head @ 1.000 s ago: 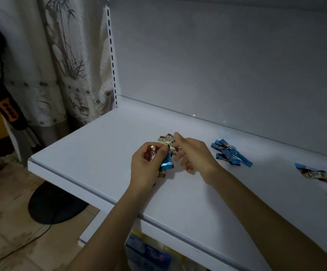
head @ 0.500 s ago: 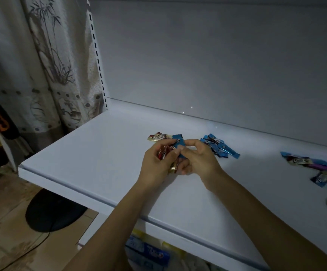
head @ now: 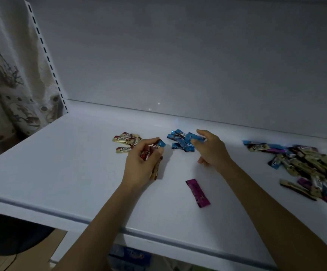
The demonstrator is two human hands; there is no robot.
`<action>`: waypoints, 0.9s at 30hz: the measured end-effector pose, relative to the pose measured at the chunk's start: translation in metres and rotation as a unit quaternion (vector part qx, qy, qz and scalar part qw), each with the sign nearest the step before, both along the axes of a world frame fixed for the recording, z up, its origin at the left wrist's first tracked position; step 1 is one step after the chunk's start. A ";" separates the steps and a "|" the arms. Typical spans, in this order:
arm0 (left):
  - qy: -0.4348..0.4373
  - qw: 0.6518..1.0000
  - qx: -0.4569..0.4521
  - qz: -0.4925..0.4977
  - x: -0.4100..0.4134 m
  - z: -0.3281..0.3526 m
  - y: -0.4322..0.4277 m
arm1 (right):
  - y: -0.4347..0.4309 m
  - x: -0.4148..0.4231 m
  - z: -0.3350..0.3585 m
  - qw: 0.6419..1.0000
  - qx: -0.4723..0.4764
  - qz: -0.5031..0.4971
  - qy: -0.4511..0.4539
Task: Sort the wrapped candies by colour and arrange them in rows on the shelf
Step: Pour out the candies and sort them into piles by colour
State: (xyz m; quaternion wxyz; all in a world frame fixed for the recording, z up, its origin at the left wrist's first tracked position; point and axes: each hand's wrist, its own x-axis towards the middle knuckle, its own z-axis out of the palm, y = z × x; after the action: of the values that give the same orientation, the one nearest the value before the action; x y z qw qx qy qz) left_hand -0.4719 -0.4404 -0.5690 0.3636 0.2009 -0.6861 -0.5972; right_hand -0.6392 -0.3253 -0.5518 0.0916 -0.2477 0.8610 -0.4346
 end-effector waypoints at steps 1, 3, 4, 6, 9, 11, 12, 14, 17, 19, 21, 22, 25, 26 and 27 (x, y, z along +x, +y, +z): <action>0.001 1.000 -0.009 -0.008 0.001 0.002 0.002 | 0.000 0.000 -0.001 0.999 0.024 -0.003 0.030; 0.003 1.000 -0.019 -0.008 0.002 0.002 0.003 | -0.001 0.003 -0.006 0.997 0.053 -0.005 0.062; 0.000 1.000 -0.017 -0.001 0.001 0.002 0.003 | 0.000 0.005 -0.008 0.995 0.067 -0.006 0.079; -0.017 1.000 -0.002 0.014 0.000 0.000 0.002 | 0.002 0.012 -0.008 0.990 0.062 -0.023 0.122; -0.033 0.999 -0.033 0.010 -0.001 -0.001 0.003 | 0.002 0.038 0.008 0.992 -0.082 0.026 0.092; -0.023 0.996 -0.086 -0.008 0.000 0.000 0.006 | -0.002 0.061 0.021 0.985 -0.112 0.127 -0.019; -0.018 0.994 -0.105 -0.015 0.001 0.000 0.007 | -0.004 0.069 0.025 0.979 -0.103 0.165 -0.056; -0.020 0.994 -0.108 -0.018 0.001 -0.002 0.006 | -0.010 0.071 0.026 0.974 -0.111 0.172 -0.097; -0.062 0.994 -0.088 0.020 0.001 -0.002 0.006 | -0.011 0.045 0.024 0.961 -0.203 0.020 -0.188; -0.084 0.991 -0.090 0.046 -0.001 -0.002 0.006 | -0.005 0.022 0.026 0.938 -0.245 -0.068 -0.237; -0.089 0.990 -0.096 0.060 -0.002 -0.003 0.005 | -0.001 0.007 0.027 0.925 -0.247 -0.073 -0.281; -0.091 0.989 -0.098 0.067 -0.003 -0.004 0.004 | 0.000 0.004 0.027 0.928 -0.226 -0.057 -0.291; -0.077 0.991 -0.067 0.083 -0.002 -0.003 0.001 | 0.005 0.015 0.029 0.960 -0.140 -0.030 -0.242; -0.069 0.993 -0.047 0.086 -0.002 -0.002 0.001 | 0.006 0.023 0.031 0.971 -0.121 -0.012 -0.207; -0.060 0.994 -0.020 0.087 -0.002 -0.001 0.001 | 0.006 0.034 0.033 0.979 -0.100 0.024 -0.178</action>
State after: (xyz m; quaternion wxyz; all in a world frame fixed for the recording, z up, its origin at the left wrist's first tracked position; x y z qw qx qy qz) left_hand -0.4742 -0.4398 -0.5701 0.3765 0.2875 -0.6984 -0.5366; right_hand -0.6049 -0.3197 -0.5192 0.2290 -0.1949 0.7769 -0.5532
